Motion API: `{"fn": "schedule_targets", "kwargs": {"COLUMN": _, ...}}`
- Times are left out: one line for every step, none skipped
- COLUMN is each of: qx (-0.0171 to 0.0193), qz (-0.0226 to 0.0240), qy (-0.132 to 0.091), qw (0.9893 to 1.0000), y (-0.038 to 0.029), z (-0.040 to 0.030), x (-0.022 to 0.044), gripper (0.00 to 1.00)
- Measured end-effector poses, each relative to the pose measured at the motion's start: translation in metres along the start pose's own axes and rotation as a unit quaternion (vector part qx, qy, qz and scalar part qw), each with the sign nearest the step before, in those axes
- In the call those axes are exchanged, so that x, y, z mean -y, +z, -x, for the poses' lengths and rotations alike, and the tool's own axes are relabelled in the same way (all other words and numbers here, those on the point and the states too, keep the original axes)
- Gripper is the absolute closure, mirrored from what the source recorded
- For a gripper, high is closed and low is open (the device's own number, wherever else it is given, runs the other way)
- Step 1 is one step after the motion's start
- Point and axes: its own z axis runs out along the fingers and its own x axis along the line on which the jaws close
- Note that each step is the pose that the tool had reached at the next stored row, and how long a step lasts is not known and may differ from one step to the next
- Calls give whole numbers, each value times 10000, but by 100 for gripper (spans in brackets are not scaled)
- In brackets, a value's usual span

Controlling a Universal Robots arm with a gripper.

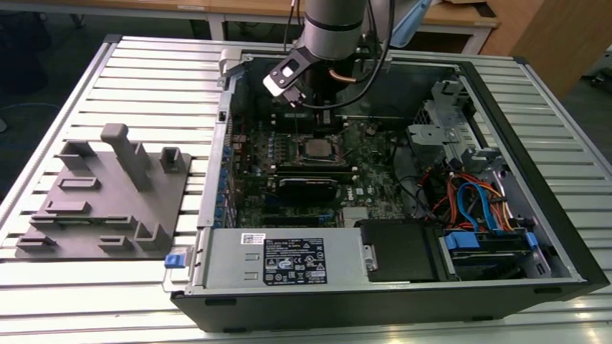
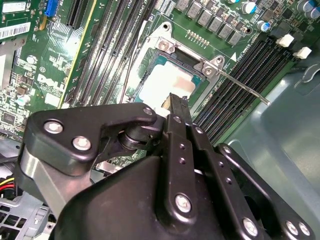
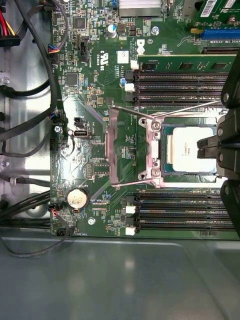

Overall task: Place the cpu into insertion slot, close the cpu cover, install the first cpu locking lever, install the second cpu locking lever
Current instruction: 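Close the cpu cover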

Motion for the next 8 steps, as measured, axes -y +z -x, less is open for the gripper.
{"fn": "schedule_targets", "kwargs": {"qx": 0, "qz": 0, "qy": 0, "qw": 10000, "y": 0, "z": 0, "x": 0, "gripper": 90}}
{"fn": "schedule_targets", "kwargs": {"qx": 0, "qz": 0, "qy": 0, "qw": 10000, "y": 0, "z": 0, "x": 0, "gripper": 90}}
{"fn": "schedule_targets", "kwargs": {"qx": 0, "qz": 0, "qy": 0, "qw": 10000, "y": 0, "z": 0, "x": 0, "gripper": 90}}
{"fn": "schedule_targets", "kwargs": {"qx": 0, "qz": 0, "qy": 0, "qw": 10000, "y": 0, "z": 0, "x": 0, "gripper": 90}}
{"fn": "schedule_targets", "kwargs": {"qx": 0, "qz": 0, "qy": 0, "qw": 10000, "y": 0, "z": 0, "x": 0, "gripper": 90}}
{"fn": "schedule_targets", "kwargs": {"qx": 0, "qz": 0, "qy": 0, "qw": 10000, "y": 0, "z": 0, "x": 0, "gripper": 90}}
{"fn": "schedule_targets", "kwargs": {"qx": 0, "qz": 0, "qy": 0, "qw": 10000, "y": 0, "z": 0, "x": -1, "gripper": 90}}
{"fn": "schedule_targets", "kwargs": {"qx": 0, "qz": 0, "qy": 0, "qw": 10000, "y": -2, "z": -1, "x": -1, "gripper": 90}}
